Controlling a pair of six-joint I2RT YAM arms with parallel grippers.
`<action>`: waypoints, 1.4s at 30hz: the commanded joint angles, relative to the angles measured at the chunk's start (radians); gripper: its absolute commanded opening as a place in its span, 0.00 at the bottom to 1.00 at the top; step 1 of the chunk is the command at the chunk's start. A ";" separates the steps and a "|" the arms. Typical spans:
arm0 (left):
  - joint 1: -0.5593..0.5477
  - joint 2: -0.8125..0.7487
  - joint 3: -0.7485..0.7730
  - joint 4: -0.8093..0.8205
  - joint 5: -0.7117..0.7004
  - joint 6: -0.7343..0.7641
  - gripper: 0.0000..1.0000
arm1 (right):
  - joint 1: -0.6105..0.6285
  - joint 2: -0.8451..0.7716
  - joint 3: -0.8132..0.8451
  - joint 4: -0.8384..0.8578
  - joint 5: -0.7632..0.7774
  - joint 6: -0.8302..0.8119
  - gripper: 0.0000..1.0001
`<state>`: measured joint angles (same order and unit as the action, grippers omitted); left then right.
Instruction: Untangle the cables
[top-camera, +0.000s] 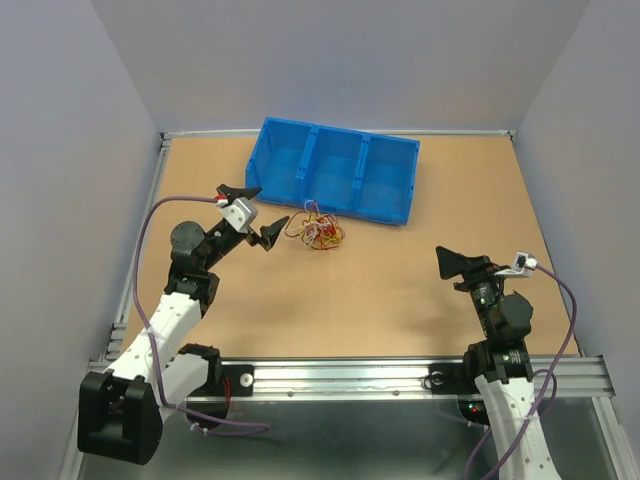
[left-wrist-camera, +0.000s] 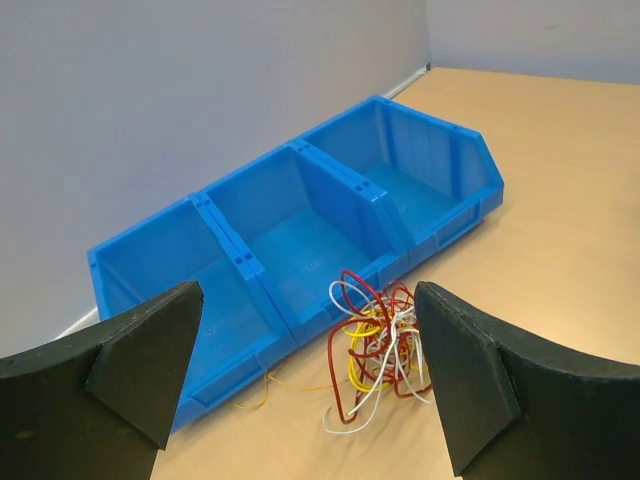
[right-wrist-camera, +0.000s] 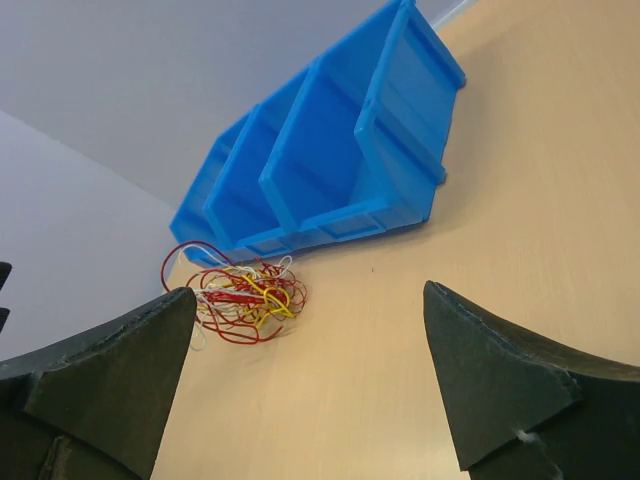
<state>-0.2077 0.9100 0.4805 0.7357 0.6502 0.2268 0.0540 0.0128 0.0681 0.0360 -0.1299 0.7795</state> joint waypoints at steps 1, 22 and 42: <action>-0.009 0.032 0.038 0.028 -0.001 0.019 0.99 | 0.004 -0.010 -0.011 0.025 0.007 -0.002 1.00; -0.231 0.567 0.410 -0.395 -0.356 0.154 0.70 | 0.003 -0.010 -0.022 0.025 0.013 -0.013 1.00; -0.292 0.359 0.365 -0.547 0.046 0.250 0.00 | 0.004 0.175 -0.132 0.453 -0.416 -0.062 1.00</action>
<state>-0.4519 1.3888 0.8810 0.1806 0.5518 0.4332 0.0540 0.0650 0.0628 0.2531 -0.3866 0.7296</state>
